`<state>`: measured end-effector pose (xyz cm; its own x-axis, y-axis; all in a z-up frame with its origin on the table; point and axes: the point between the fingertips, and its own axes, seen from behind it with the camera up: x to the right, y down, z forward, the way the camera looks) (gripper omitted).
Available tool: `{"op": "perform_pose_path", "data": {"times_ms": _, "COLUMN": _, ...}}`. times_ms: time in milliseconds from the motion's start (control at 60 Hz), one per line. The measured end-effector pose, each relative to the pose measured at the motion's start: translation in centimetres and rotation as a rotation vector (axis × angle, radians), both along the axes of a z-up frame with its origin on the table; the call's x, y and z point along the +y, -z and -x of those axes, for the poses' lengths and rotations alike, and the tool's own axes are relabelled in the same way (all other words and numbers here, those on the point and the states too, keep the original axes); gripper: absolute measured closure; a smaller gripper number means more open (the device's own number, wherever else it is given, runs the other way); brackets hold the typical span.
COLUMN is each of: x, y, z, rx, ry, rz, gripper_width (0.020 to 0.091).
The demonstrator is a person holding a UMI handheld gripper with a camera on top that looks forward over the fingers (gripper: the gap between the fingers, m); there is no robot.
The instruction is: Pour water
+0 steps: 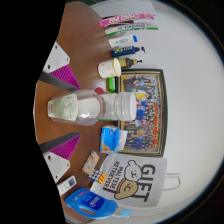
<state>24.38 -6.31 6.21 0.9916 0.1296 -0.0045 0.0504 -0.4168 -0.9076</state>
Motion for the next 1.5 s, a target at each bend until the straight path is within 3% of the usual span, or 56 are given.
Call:
{"op": "perform_pose_path", "data": {"times_ms": 67, "x": 1.2, "y": 1.0, "z": 0.3, "rx": 0.016, "ry": -0.003, "rz": 0.009, "gripper_width": 0.0287}}
{"op": "perform_pose_path", "data": {"times_ms": 217, "x": 2.2, "y": 1.7, "z": 1.6, "rx": 0.046, "ry": -0.041, "rz": -0.005, "gripper_width": 0.0534}}
{"op": "perform_pose_path", "data": {"times_ms": 433, "x": 2.5, "y": 1.6, "z": 1.2, "rx": 0.023, "ry": -0.011, "rz": -0.02, "gripper_width": 0.065}}
{"op": "perform_pose_path", "data": {"times_ms": 567, "x": 3.1, "y": 0.9, "z": 0.9, "rx": -0.019, "ry": 0.011, "rz": -0.008, "gripper_width": 0.065}}
{"op": "perform_pose_path", "data": {"times_ms": 750, "x": 5.8, "y": -3.3, "z": 0.9, "rx": -0.171, "ry": 0.055, "rz": -0.045, "gripper_width": 0.0653}}
{"op": "perform_pose_path", "data": {"times_ms": 1033, "x": 13.8, "y": -9.9, "z": 2.6, "rx": -0.778, "ry": 0.113, "rz": -0.023, "gripper_width": 0.0651}}
{"op": "perform_pose_path", "data": {"times_ms": 1500, "x": 23.3, "y": -11.5, "z": 6.8, "rx": -1.897, "ry": -0.132, "rz": 0.098, "gripper_width": 0.0652}}
